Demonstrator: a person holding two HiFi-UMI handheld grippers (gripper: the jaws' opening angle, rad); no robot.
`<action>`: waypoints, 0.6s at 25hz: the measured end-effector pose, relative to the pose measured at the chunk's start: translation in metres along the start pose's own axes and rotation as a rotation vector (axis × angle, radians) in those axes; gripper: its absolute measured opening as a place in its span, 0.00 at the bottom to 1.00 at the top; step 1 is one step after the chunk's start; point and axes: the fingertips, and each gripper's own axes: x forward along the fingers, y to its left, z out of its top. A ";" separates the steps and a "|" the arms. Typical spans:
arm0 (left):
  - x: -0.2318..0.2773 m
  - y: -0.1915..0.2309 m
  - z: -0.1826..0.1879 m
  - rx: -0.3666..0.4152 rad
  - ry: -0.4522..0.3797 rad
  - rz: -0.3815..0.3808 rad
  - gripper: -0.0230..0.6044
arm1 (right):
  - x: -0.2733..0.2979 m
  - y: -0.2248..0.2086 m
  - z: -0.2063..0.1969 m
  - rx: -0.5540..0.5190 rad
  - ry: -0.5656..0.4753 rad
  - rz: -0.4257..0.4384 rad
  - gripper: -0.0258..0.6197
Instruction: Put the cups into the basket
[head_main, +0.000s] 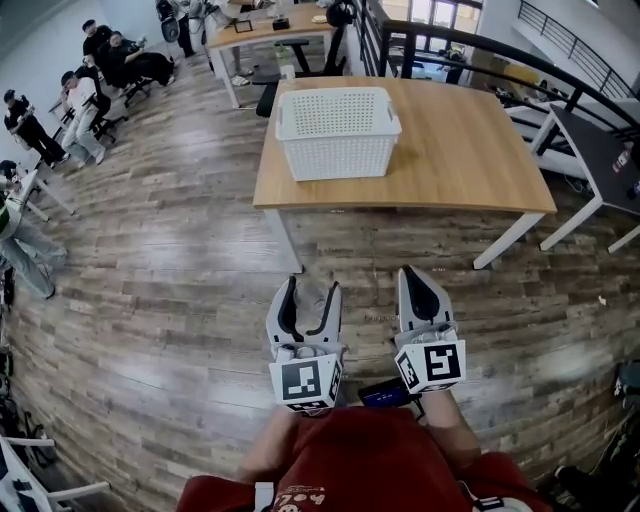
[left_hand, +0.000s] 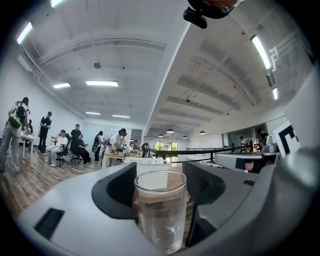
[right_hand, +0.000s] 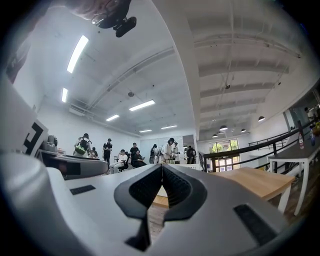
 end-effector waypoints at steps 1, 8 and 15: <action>0.006 0.005 0.001 -0.002 -0.001 -0.002 0.50 | 0.008 0.001 0.000 -0.001 0.003 -0.002 0.05; 0.044 0.038 0.008 -0.001 -0.007 -0.028 0.50 | 0.058 0.007 0.000 -0.018 0.015 -0.016 0.06; 0.077 0.070 0.011 -0.004 -0.014 -0.062 0.50 | 0.102 0.016 0.000 -0.031 0.016 -0.040 0.06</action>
